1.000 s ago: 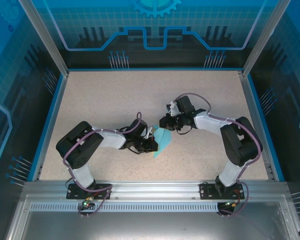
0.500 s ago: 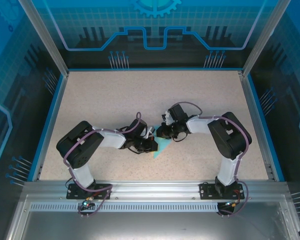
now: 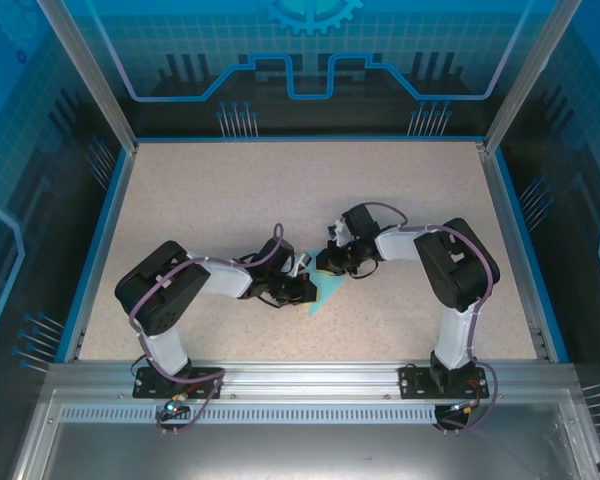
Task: Fold a paper plane with a square sheet of paper (pick it up from the middle)
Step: Fourth fold the wing at the center of the table.
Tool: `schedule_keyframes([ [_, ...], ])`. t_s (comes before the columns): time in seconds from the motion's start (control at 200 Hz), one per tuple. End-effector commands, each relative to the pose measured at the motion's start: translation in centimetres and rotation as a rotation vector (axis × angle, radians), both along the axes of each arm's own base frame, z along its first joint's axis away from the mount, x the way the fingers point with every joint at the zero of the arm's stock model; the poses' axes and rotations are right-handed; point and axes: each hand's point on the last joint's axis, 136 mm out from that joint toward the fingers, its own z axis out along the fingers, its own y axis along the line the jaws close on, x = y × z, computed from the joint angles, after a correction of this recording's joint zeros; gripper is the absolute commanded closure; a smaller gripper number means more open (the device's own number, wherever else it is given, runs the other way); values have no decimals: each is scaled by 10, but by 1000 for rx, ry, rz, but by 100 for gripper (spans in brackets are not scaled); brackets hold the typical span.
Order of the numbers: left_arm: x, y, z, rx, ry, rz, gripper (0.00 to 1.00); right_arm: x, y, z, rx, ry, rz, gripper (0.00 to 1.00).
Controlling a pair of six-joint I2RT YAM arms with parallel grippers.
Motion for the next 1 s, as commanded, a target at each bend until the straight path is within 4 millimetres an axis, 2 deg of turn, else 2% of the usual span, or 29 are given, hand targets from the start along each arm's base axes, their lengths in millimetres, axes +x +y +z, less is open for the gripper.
schedule_keyframes([
  [0.0,-58,65,-81,332,209,15,100,45,-37,-17,-113,-58,-136,88],
  [0.415,-62,69,-82,342,211,9,100,73,-60,-26,-157,-42,-208,87],
  [0.665,-68,77,-85,369,214,4,100,91,-65,-14,-153,-100,-211,85],
  [0.84,-69,78,-86,375,213,0,100,100,-72,-12,-157,-105,-224,85],
  [0.905,-68,77,-85,371,208,-2,100,102,-70,-4,-127,-109,-224,86],
  [0.995,-66,76,-83,371,202,-8,100,101,-67,17,-97,-143,-219,85],
])
